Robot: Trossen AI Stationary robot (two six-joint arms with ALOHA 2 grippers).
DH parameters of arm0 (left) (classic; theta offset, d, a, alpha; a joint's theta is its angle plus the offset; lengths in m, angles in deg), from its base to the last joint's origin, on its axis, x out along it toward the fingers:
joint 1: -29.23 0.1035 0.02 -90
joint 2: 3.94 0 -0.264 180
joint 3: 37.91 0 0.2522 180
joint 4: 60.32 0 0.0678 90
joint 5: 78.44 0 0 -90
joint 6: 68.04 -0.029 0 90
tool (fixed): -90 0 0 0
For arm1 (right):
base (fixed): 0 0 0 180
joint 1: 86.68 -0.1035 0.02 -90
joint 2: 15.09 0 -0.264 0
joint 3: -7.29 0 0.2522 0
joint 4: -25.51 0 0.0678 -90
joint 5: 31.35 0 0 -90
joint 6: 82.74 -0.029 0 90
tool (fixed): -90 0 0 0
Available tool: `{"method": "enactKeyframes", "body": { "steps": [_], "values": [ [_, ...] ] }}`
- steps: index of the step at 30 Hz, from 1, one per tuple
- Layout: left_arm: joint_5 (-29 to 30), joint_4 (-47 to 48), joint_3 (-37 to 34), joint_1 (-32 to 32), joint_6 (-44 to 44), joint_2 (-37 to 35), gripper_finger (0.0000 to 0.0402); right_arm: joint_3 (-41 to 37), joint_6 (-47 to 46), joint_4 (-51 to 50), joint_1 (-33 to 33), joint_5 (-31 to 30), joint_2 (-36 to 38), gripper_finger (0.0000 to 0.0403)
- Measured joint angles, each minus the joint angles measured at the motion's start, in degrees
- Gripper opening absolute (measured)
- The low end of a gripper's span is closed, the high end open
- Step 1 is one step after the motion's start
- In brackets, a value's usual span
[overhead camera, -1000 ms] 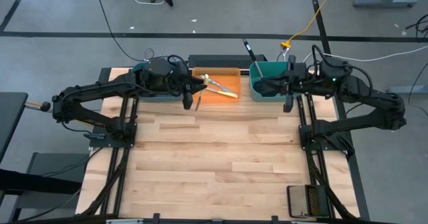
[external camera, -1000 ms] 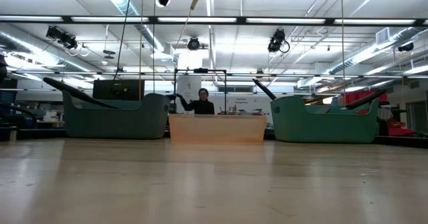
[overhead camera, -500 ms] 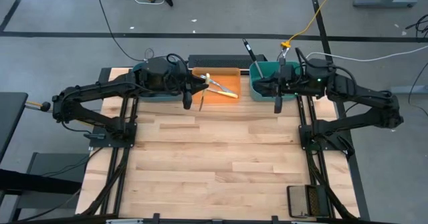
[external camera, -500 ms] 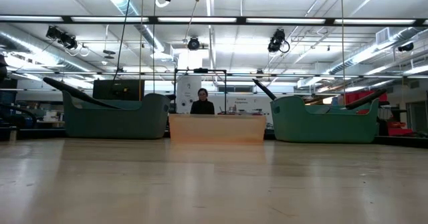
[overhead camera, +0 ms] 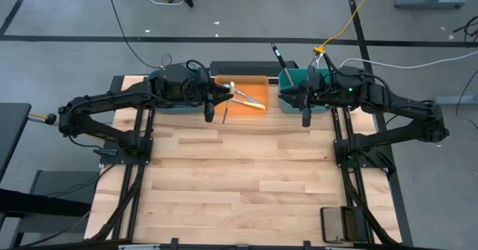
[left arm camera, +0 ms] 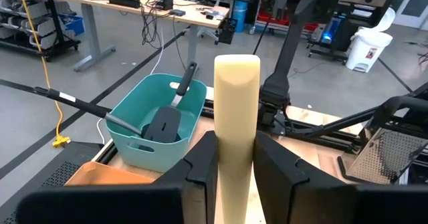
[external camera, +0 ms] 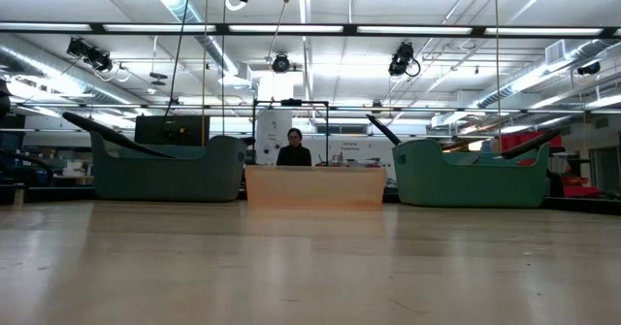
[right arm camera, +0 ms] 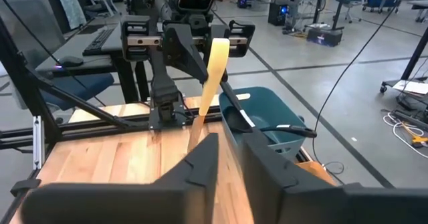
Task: Pick & Place Kitchen Items
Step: Put the yellow knife into the orange bin
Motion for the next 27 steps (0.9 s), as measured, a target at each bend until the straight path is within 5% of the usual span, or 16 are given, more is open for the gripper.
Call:
{"method": "enactKeyframes", "body": {
  "steps": [15,27],
  "values": [
    [-1.4,-3.2,0.0,0.0,-0.2,0.0,0.008,0.0,-3.1,4.1,0.0,0.0,-5.1,0.0205],
    [-4.2,-7.1,0.0,0.0,-0.2,0.0,0.0077,0.0,-5.7,19.1,0.0,10.4,-14.9,0.026]
  ]
}}
